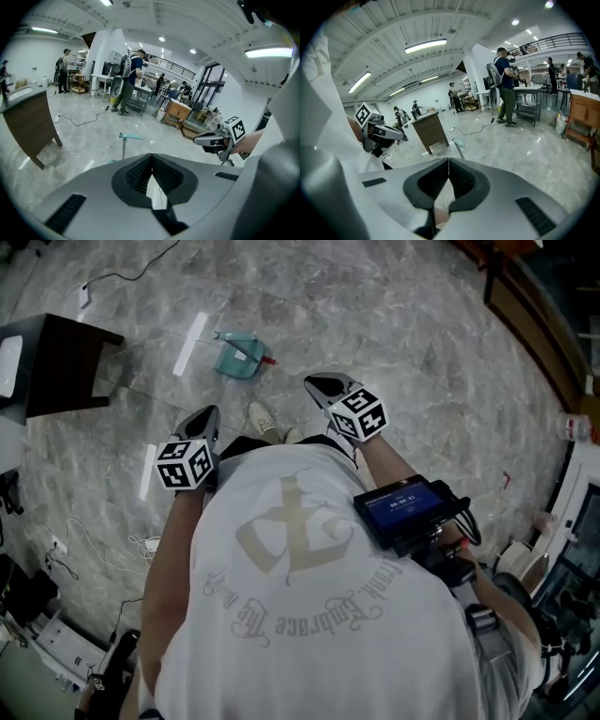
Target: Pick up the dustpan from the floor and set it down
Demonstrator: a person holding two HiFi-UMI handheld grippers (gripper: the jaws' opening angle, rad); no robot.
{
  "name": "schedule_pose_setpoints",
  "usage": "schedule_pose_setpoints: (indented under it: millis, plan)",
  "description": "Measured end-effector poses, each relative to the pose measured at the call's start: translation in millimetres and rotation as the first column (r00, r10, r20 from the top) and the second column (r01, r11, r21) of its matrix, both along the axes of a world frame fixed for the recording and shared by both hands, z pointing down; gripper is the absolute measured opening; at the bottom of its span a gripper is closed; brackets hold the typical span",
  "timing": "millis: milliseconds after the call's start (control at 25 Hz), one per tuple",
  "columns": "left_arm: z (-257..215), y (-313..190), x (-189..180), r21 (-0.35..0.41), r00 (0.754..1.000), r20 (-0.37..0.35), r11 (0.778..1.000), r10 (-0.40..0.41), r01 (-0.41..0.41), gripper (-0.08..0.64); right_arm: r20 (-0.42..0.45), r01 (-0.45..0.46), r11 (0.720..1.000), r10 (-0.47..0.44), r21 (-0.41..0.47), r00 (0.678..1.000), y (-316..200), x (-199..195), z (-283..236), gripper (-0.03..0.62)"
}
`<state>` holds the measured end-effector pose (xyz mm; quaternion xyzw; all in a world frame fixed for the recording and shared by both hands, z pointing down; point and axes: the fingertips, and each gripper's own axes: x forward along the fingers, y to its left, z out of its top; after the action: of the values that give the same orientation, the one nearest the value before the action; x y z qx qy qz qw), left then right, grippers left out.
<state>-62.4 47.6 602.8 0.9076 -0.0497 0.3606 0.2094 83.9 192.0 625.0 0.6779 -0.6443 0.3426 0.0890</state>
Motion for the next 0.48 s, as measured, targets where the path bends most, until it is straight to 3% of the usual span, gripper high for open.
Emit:
schedule_pose_setpoints:
  millis: [480]
  plan:
    - [-8,-17,2,-0.001,0.999,-0.029,0.999,-0.042,0.042,0.012,-0.032,0.036,0.999,-0.036,0.005,0.999,-25,4,-16,0.018]
